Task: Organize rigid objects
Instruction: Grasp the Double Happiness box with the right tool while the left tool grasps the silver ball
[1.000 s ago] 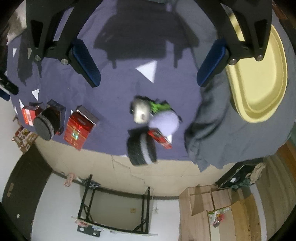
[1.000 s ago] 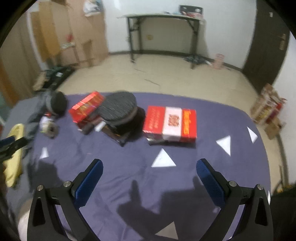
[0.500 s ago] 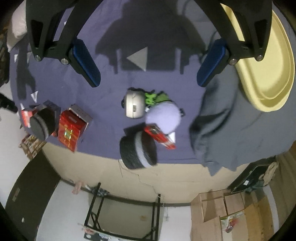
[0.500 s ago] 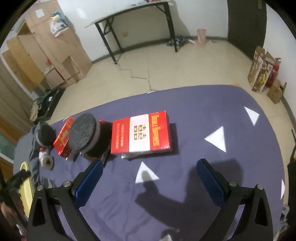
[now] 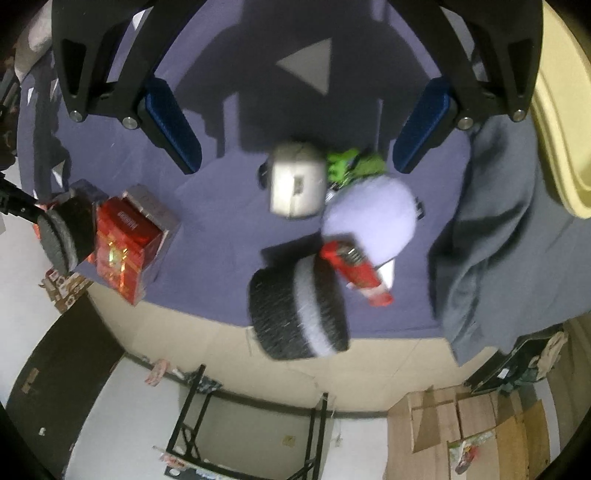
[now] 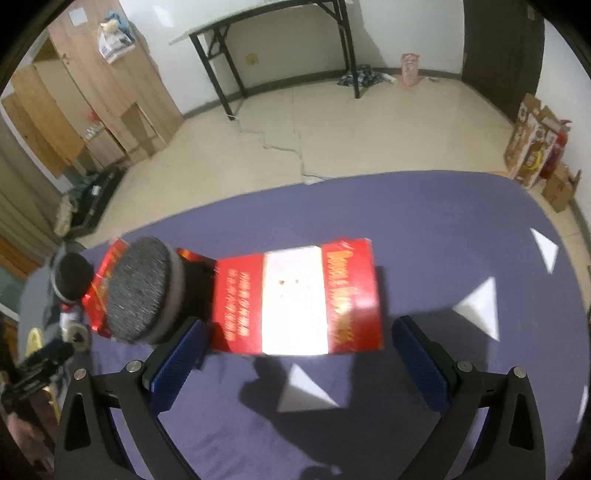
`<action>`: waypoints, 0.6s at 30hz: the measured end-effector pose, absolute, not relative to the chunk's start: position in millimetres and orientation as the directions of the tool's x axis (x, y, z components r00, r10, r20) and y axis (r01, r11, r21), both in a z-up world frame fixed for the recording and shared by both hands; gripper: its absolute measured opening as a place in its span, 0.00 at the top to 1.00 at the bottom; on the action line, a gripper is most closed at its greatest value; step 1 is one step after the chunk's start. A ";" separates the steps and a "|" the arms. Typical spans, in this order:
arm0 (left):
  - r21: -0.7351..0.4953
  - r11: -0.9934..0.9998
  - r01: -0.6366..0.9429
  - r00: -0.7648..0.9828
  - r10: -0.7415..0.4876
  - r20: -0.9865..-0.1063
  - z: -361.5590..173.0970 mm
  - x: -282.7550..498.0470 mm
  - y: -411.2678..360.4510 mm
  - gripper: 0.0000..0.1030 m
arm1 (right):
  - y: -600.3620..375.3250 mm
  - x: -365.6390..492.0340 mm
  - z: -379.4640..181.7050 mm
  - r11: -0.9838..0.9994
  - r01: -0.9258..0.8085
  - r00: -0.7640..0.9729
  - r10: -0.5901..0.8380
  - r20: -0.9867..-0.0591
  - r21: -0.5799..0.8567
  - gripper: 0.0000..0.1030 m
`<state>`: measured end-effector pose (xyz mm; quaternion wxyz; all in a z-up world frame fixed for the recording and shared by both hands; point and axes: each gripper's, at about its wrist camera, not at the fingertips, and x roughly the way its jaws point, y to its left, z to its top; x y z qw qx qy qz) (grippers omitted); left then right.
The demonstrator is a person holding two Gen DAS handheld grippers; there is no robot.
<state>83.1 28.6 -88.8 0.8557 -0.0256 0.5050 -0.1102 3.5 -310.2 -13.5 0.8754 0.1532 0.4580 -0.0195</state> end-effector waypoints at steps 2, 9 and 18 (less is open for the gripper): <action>-0.159 0.972 0.175 0.472 -0.225 -0.853 -89.5 84.9 22.7 0.09 | -309.1 6.0 -16.8 0.962 0.173 0.576 0.076 -0.814 0.212 0.00; -0.158 0.970 0.187 0.436 -0.226 -0.871 -101.7 92.3 16.8 0.49 | -297.4 10.6 -27.9 0.981 0.153 0.560 0.010 -0.828 0.115 0.00; -0.142 0.974 0.177 0.429 -0.206 -0.880 -106.1 99.4 15.2 0.53 | -295.4 11.0 -31.5 0.982 0.145 0.569 0.016 -0.822 0.119 0.10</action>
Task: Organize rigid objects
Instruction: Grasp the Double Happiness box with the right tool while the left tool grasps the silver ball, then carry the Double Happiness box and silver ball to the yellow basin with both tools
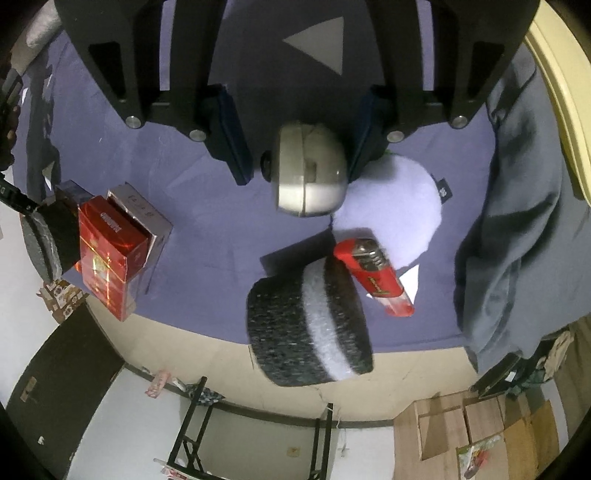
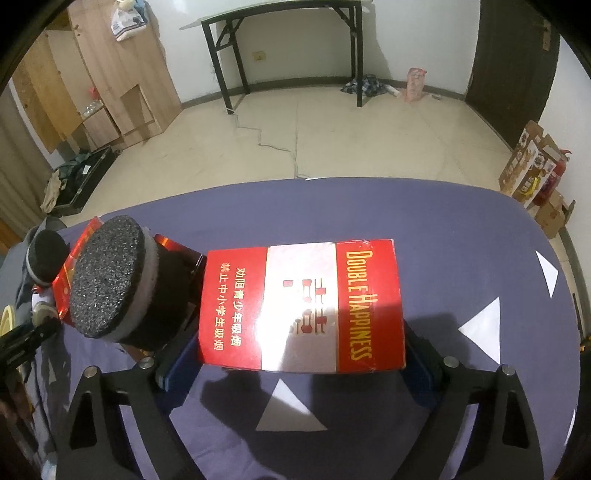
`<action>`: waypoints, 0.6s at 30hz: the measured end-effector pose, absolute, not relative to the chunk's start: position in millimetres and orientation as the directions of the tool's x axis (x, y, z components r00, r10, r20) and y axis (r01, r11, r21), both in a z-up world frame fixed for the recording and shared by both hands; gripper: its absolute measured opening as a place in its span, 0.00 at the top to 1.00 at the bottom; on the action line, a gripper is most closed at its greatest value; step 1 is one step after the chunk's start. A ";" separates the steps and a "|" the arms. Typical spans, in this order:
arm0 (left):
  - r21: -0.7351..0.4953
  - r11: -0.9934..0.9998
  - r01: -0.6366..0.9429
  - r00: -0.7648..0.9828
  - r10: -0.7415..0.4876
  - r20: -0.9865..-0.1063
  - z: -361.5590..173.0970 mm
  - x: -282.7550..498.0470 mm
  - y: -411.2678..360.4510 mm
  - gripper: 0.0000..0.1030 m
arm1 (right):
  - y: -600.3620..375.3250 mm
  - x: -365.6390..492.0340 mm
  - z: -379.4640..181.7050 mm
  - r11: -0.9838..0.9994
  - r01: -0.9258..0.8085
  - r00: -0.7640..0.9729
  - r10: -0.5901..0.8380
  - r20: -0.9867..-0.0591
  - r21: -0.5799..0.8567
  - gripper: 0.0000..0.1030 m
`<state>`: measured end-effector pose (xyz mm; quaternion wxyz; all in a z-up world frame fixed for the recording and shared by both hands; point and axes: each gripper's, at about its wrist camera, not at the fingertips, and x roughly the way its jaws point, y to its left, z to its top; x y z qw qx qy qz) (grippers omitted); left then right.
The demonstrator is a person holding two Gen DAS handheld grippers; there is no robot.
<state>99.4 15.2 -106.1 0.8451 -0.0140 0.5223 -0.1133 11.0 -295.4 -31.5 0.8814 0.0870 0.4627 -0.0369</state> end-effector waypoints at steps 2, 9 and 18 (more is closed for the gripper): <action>-0.136 0.974 0.182 0.437 -0.205 -0.876 -104.4 98.7 14.2 0.57 | -295.3 9.9 -29.7 0.984 0.139 0.575 0.011 -0.818 0.110 0.11; -0.141 0.971 0.191 0.448 -0.214 -0.868 -91.5 83.2 29.2 0.58 | -302.6 -16.8 -18.5 0.991 0.078 0.632 0.037 -0.774 0.111 0.11; -0.188 0.945 0.268 0.468 -0.298 -0.832 -61.0 52.3 48.9 0.58 | -295.0 -33.5 -6.9 0.999 -0.011 0.643 0.045 -0.764 0.050 0.11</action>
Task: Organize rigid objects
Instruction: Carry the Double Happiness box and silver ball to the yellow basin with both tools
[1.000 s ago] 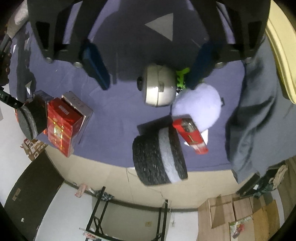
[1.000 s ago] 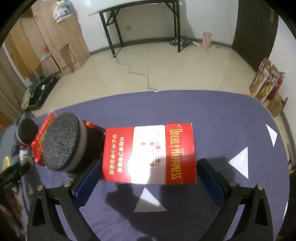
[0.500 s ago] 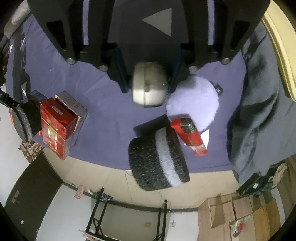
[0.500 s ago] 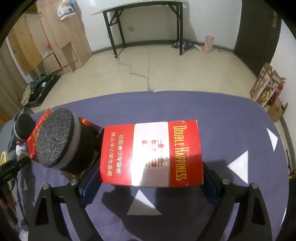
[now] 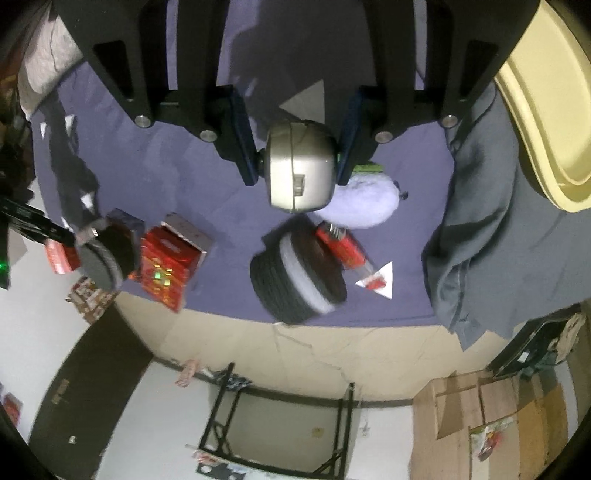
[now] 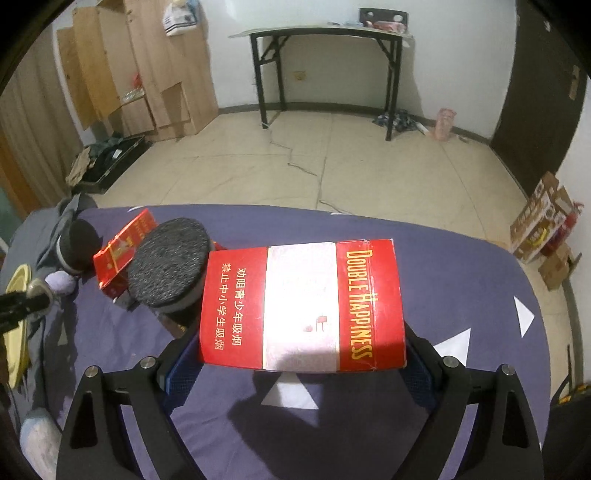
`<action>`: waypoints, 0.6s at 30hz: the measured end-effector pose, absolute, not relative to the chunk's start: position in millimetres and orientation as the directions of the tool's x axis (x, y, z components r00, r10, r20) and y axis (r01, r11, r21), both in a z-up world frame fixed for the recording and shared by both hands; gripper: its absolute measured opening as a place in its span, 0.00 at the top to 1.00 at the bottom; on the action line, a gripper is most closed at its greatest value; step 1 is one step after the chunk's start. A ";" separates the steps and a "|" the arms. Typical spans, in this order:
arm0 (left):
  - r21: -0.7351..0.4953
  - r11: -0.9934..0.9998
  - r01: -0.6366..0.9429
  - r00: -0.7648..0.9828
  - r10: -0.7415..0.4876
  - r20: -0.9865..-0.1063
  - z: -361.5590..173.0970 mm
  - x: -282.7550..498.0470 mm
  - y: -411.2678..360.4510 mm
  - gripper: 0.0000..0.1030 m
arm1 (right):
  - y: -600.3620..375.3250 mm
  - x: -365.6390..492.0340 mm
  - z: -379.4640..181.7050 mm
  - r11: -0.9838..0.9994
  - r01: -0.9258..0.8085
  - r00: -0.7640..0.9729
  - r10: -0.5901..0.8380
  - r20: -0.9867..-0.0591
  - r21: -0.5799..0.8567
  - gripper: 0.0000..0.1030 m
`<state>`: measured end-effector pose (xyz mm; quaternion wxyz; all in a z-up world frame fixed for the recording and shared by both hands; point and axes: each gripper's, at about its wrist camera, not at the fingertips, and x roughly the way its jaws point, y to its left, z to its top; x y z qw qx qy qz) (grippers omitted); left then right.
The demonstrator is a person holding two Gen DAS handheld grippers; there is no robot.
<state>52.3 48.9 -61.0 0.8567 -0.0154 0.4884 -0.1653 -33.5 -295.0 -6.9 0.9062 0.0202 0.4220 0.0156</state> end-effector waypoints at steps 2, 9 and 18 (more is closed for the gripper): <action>-0.192 0.940 0.282 0.472 -0.310 -0.825 -54.7 48.0 53.9 0.58 | -295.8 -36.3 -4.7 0.998 -0.020 0.642 0.055 -0.764 0.056 0.11; -0.205 0.932 0.299 0.484 -0.333 -0.809 -37.3 41.3 71.5 0.58 | -307.5 -39.4 5.1 0.998 -0.040 0.638 0.062 -0.767 0.047 0.11; -0.247 0.932 0.266 0.489 -0.351 -0.798 -26.2 38.4 90.2 0.58 | -296.5 -30.7 8.1 0.999 -0.032 0.632 0.043 -0.774 0.030 0.11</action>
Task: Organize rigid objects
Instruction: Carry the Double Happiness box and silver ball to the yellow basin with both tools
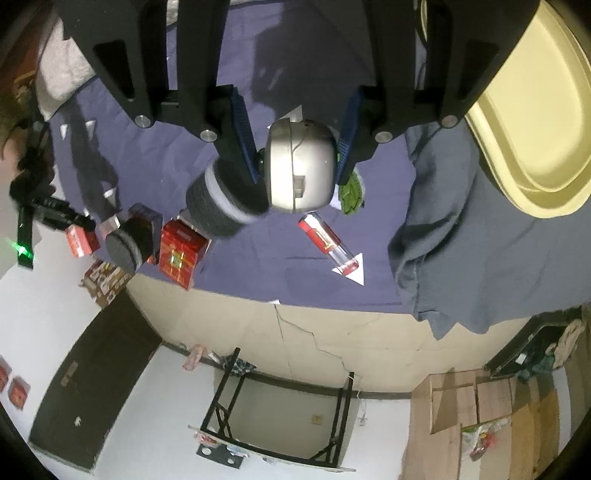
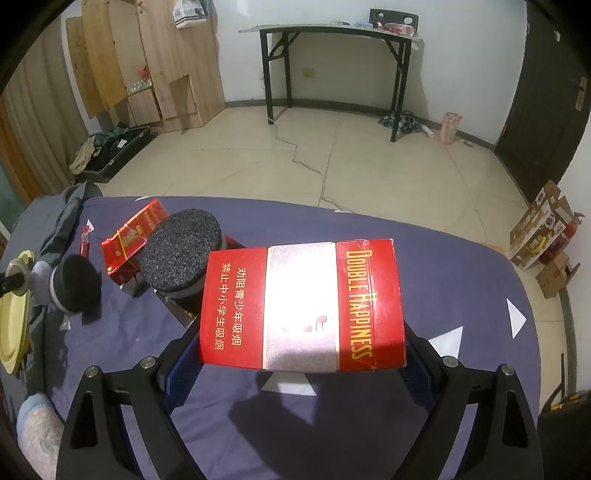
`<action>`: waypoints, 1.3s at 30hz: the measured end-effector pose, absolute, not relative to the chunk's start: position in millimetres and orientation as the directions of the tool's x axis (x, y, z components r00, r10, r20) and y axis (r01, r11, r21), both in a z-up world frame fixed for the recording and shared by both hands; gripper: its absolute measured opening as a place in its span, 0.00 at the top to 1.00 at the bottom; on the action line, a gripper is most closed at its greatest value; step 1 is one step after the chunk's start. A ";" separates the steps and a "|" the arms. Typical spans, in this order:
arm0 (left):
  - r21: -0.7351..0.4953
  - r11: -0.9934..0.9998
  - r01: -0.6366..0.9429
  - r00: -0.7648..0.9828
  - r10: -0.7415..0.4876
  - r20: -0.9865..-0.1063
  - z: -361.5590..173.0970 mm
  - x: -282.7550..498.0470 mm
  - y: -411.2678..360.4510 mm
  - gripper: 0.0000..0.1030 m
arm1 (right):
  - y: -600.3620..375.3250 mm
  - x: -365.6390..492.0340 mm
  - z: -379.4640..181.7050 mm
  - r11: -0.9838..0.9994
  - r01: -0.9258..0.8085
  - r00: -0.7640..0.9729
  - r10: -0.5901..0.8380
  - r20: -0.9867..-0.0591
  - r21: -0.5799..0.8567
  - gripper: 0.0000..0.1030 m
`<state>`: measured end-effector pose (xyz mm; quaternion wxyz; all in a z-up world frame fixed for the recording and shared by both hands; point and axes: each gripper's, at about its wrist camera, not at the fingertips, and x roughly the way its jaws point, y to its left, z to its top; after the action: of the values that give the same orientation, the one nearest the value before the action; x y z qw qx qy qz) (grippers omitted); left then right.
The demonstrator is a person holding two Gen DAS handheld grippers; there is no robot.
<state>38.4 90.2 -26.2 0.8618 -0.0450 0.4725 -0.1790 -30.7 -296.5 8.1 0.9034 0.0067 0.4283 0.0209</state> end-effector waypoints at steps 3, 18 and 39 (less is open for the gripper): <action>-0.264 0.931 0.251 0.501 -0.358 -0.787 -19.8 40.6 97.9 0.58 | -298.7 -29.8 6.6 0.998 -0.021 0.627 0.064 -0.776 0.066 0.11; -0.403 0.897 0.182 0.412 -0.442 -0.797 -35.4 55.8 103.2 0.58 | -307.1 -26.3 -1.0 0.996 -0.024 0.595 0.080 -0.800 0.082 0.11; 0.123 0.858 0.498 0.527 -0.188 -0.829 -77.3 24.4 7.8 0.52 | -308.6 -15.3 -14.2 0.996 -0.016 0.568 0.082 -0.819 0.089 0.11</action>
<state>24.4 7.8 -77.3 0.8562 0.1752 0.4429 -0.2002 -15.3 -308.6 -14.2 0.8847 0.0356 0.4640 0.0278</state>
